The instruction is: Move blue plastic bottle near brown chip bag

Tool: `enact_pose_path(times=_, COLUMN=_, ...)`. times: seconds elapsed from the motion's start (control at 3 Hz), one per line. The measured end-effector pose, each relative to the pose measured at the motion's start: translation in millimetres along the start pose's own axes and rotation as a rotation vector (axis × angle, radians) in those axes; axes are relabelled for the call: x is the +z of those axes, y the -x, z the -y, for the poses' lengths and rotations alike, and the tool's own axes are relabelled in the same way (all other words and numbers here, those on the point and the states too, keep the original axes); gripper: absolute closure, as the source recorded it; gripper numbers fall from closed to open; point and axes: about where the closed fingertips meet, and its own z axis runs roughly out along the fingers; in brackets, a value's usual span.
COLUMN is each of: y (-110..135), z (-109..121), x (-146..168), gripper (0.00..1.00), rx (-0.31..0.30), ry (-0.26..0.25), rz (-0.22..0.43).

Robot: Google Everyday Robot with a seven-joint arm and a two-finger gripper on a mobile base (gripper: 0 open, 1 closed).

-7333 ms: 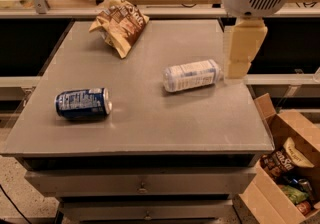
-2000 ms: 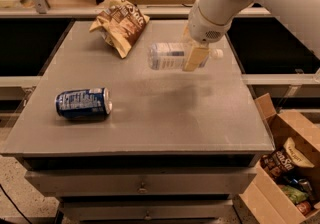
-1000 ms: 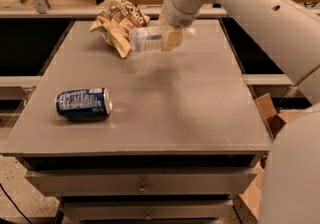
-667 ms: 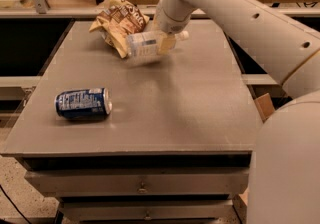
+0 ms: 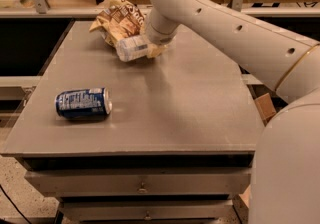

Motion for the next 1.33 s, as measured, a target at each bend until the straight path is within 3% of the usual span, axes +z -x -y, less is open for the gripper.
enact_pose_path(times=0.33, y=8, z=-8, x=-10, gripper=0.00, rx=-0.024, ry=0.013, rz=-0.009)
enact_pose_path(times=1.0, y=11, z=-6, x=-18, gripper=0.00, rx=-0.034, ry=0.017, rz=-0.011)
enact_pose_path(times=1.33, y=10, z=-7, x=-47, gripper=0.00, rx=-0.017, ry=0.047, rz=-0.019)
